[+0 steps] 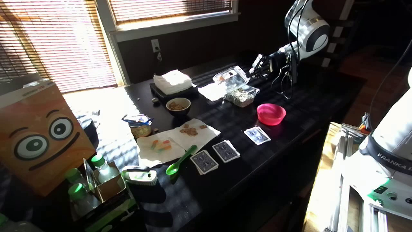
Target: Put some of the contents in the bowl on the lid and then after pour the contents on the lid in the bowl
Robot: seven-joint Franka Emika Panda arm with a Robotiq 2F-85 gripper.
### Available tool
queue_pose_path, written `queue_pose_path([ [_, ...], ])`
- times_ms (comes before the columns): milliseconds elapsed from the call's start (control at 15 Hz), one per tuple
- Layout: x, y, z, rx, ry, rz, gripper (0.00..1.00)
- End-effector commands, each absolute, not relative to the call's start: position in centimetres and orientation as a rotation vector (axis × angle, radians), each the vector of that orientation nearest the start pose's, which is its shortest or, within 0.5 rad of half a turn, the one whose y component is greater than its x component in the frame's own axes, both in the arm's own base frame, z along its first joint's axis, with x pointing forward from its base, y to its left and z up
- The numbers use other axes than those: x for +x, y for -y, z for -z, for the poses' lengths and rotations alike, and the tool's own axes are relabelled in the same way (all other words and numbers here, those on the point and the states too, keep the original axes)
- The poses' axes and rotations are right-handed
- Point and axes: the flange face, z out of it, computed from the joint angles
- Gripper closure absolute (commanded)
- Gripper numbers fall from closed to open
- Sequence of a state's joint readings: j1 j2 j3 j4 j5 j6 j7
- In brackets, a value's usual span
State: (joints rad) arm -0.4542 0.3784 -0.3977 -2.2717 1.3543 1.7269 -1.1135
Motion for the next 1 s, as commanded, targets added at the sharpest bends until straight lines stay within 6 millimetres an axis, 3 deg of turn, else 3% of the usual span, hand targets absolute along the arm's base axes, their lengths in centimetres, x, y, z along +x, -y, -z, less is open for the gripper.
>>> queue_pose_path([
  [0, 36.9, 32.5, -20.6, -1.892, -0.673, 0.517, 1.0],
  [400, 35.4, 35.3, -21.8, -1.921, -0.717, 0.572, 1.0],
  [933, 35.1, 36.1, -23.6, -2.055, -0.7, 0.606, 1.0],
])
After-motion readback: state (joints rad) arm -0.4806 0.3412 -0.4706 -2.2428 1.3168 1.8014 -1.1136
